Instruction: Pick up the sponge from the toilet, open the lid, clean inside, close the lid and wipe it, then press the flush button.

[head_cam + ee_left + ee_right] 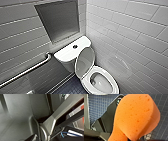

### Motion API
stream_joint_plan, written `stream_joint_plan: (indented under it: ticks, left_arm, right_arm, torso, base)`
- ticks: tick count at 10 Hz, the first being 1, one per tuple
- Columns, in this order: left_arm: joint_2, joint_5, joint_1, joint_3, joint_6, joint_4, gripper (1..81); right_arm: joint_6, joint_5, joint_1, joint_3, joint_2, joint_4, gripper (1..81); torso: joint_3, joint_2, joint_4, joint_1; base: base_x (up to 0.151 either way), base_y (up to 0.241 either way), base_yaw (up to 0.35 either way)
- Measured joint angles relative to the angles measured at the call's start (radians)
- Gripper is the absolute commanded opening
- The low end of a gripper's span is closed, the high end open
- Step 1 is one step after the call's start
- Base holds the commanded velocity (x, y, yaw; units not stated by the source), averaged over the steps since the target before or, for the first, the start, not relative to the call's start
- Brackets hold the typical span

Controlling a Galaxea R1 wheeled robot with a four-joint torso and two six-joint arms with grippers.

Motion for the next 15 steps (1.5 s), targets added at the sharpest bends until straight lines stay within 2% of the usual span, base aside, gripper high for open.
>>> stream_joint_plan:
  ticks: [4, 7, 8, 9, 10, 12, 13, 14, 15]
  left_arm:
    - [-0.012, 0.007, -0.038, 0.002, -0.004, 0.000, 81.1]
    - [-0.044, 0.024, -0.099, 0.009, -0.008, -0.038, 81.1]
    - [-0.054, 0.034, -0.129, 0.020, -0.008, -0.065, 81.1]
    - [-0.070, 0.052, -0.162, 0.041, -0.008, -0.090, 81.1]
    - [-0.090, 0.072, -0.201, 0.071, -0.008, -0.116, 81.1]
    - [-0.119, 0.105, -0.280, 0.110, -0.007, -0.175, 81.1]
    - [-0.132, 0.128, -0.321, 0.118, -0.008, -0.213, 81.1]
    - [-0.145, 0.148, -0.370, 0.123, -0.008, -0.252, 81.1]
    - [-0.151, 0.162, -0.420, 0.124, -0.008, -0.284, 81.1]
  right_arm:
    - [0.000, -0.016, -0.011, -0.137, 0.078, -0.027, 1.0]
    - [-0.007, -0.056, -0.027, -0.267, 0.200, -0.034, 1.0]
    - [-0.049, -0.079, -0.032, -0.298, 0.244, -0.027, 1.0]
    - [-0.110, -0.106, -0.042, -0.310, 0.270, 0.009, 1.0]
    - [-0.213, -0.153, -0.051, -0.315, 0.281, 0.103, 1.0]
    - [-0.468, -0.183, -0.054, -0.321, 0.283, 0.358, 1.0]
    - [-0.539, -0.183, -0.054, -0.320, 0.290, 0.431, 1.0]
    - [-0.577, -0.186, -0.055, -0.310, 0.297, 0.471, 1.0]
    - [-0.580, -0.193, -0.055, -0.300, 0.297, 0.474, 1.0]
  torso:
    - [0.012, 0.010, 0.000, -0.008]
    - [0.012, 0.010, 0.000, -0.009]
    - [0.012, 0.010, 0.000, -0.009]
    - [0.012, 0.010, 0.000, -0.009]
    - [0.012, 0.010, 0.000, -0.009]
    - [0.012, 0.010, 0.000, -0.009]
    - [0.012, 0.010, 0.000, -0.009]
    - [0.012, 0.010, 0.000, -0.009]
    - [0.012, 0.010, 0.000, -0.009]
  base:
    - [0.000, 0.000, 0.000]
    - [0.000, 0.000, 0.000]
    - [0.000, 0.000, 0.000]
    - [0.000, 0.000, 0.000]
    - [0.000, 0.000, 0.000]
    - [0.000, 0.000, 0.000]
    - [0.000, 0.000, 0.000]
    - [0.000, 0.000, 0.000]
    - [0.000, 0.000, 0.000]
